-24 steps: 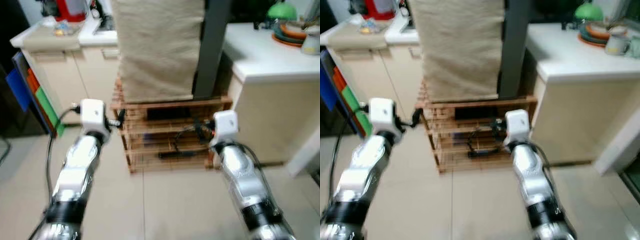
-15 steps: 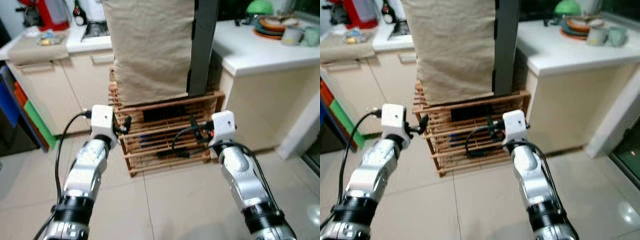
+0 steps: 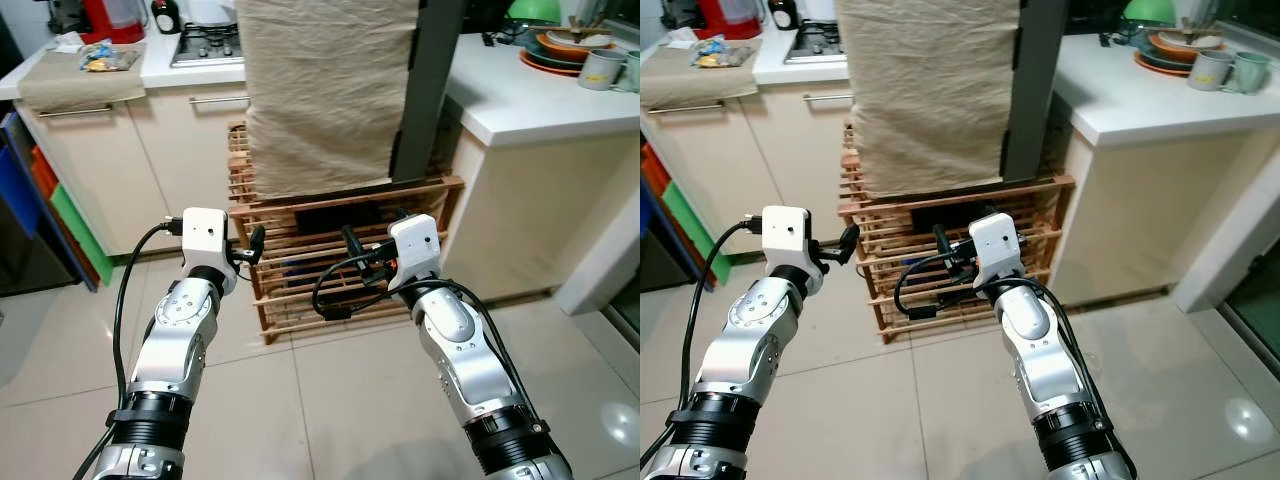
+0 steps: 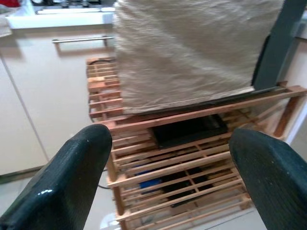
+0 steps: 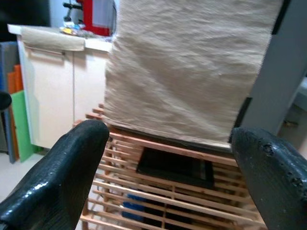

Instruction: Restocking fridge

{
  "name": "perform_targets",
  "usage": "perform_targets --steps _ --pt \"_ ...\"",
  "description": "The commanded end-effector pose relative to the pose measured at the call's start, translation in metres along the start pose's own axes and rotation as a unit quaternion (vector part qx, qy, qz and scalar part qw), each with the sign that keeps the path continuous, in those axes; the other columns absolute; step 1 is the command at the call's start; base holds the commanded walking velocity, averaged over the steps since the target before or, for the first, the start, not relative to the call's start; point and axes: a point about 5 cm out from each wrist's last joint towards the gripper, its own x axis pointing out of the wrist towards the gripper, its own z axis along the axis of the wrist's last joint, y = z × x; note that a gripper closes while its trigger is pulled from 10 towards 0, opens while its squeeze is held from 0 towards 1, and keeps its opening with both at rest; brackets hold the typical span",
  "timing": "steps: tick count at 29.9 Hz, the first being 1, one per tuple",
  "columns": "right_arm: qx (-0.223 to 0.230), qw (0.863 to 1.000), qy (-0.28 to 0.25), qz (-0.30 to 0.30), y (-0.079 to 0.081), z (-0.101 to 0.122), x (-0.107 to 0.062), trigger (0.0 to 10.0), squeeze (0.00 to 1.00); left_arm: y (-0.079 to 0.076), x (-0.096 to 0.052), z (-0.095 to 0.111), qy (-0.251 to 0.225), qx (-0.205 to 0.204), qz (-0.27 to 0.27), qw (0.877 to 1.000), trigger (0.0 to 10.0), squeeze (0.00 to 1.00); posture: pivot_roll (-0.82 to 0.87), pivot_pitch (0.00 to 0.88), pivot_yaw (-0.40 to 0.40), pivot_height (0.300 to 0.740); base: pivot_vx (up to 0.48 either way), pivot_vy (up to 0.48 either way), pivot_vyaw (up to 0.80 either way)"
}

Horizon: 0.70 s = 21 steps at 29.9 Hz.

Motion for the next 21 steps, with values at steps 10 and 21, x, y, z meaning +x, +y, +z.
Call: perform_targets --steps 10,21 --pt "0.011 1.000 -0.007 0.005 0.000 0.006 0.003 10.0 0.01 0.005 -0.002 0.003 -0.009 0.002 0.011 1.000 10.0 0.00 -0.10 0.000 0.058 0.740 0.384 0.286 0.00" --pt "0.030 0.998 -0.008 -0.049 -0.018 0.002 -0.002 10.0 0.02 0.010 -0.001 0.004 -0.009 0.000 0.017 1.000 10.0 0.00 -0.11 0.000 0.059 0.740 0.389 0.280 0.00"
